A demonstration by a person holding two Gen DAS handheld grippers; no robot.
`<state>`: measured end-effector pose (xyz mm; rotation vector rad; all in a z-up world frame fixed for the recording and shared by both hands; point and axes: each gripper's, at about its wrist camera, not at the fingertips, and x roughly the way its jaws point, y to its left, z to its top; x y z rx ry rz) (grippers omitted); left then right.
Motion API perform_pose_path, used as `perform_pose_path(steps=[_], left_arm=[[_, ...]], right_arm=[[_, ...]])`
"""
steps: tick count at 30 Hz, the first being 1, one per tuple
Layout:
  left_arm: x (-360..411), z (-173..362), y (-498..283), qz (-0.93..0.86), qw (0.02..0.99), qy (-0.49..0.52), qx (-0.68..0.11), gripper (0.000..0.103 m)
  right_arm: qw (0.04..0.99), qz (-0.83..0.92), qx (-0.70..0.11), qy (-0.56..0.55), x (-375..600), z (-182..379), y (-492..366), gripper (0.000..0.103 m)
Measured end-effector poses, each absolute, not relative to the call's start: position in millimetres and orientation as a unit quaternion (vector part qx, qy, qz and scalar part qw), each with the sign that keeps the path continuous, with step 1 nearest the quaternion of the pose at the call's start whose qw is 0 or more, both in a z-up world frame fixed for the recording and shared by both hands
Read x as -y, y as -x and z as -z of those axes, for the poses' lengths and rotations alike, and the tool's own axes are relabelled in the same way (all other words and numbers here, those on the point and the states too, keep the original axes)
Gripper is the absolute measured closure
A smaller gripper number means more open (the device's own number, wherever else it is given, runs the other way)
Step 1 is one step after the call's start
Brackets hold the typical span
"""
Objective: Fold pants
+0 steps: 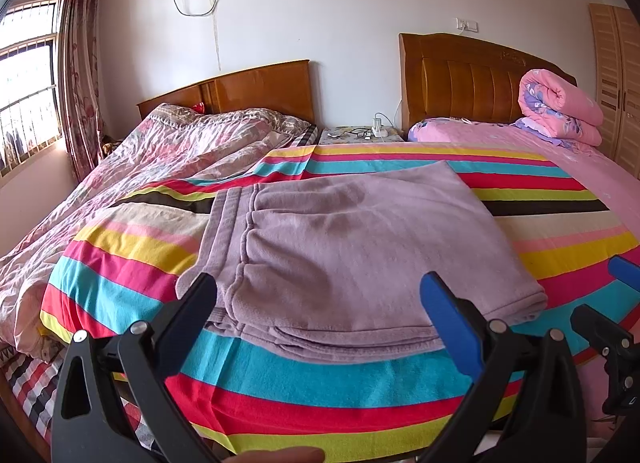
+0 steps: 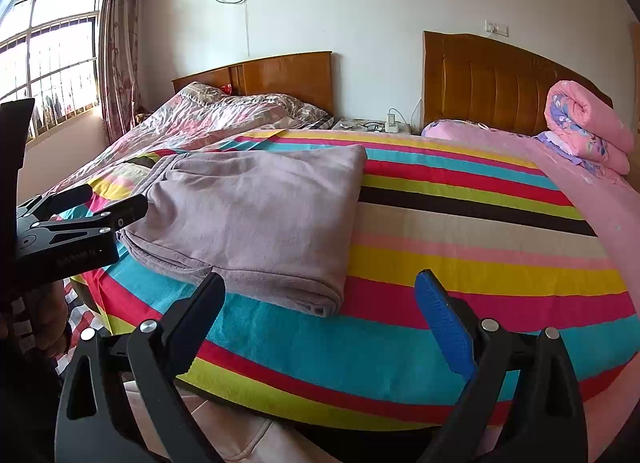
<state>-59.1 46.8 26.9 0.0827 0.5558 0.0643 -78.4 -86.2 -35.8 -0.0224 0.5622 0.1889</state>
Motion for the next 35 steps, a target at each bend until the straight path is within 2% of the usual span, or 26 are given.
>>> perform_pose_path(steps=[35], left_arm=[[-54.7,-30.3,59.2,-0.054,0.96,-0.028,-0.274,0.001]], right_arm=[[0.957,-0.094,-0.275,-0.002,89.8,40.0,80.3,0.011]])
